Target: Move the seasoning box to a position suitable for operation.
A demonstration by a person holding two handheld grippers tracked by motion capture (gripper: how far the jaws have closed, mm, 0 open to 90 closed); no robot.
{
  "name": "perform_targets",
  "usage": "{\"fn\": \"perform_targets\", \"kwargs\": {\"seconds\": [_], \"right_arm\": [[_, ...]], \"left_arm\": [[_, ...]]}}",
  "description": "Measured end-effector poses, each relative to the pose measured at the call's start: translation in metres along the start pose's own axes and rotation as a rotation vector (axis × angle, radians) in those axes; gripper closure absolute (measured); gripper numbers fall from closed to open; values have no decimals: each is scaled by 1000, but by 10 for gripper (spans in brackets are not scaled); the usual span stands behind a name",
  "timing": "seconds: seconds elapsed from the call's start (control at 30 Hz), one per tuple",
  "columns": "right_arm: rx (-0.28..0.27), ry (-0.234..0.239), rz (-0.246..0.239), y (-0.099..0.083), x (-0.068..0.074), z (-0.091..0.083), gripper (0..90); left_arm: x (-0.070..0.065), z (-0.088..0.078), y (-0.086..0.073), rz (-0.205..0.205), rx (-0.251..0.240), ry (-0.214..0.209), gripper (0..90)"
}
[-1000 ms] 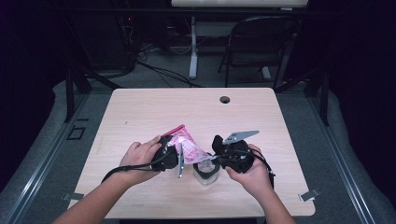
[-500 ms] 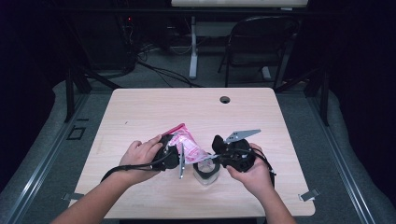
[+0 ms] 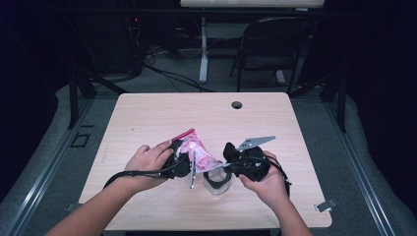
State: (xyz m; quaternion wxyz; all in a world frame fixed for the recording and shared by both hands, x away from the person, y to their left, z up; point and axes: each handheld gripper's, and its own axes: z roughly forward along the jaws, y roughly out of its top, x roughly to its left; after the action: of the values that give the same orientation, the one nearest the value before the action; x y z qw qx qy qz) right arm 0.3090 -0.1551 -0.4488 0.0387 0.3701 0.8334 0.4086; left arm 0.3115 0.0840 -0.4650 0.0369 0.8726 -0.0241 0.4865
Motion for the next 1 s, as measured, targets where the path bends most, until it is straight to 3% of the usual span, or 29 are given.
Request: {"fn": "perform_targets", "kwargs": {"seconds": [0.47,0.53,1.0], "right_arm": [[9,-3,7,-2,-3,0,900],[4,0,10,-2,-3,0,900],[13,-2,12,-2,-3,1,900]], "left_arm": [[3,-3,8,83,32,-6,628],[3,-3,8,68,26,-8,628],[5,-4,12,117,50,-23,632]]}}
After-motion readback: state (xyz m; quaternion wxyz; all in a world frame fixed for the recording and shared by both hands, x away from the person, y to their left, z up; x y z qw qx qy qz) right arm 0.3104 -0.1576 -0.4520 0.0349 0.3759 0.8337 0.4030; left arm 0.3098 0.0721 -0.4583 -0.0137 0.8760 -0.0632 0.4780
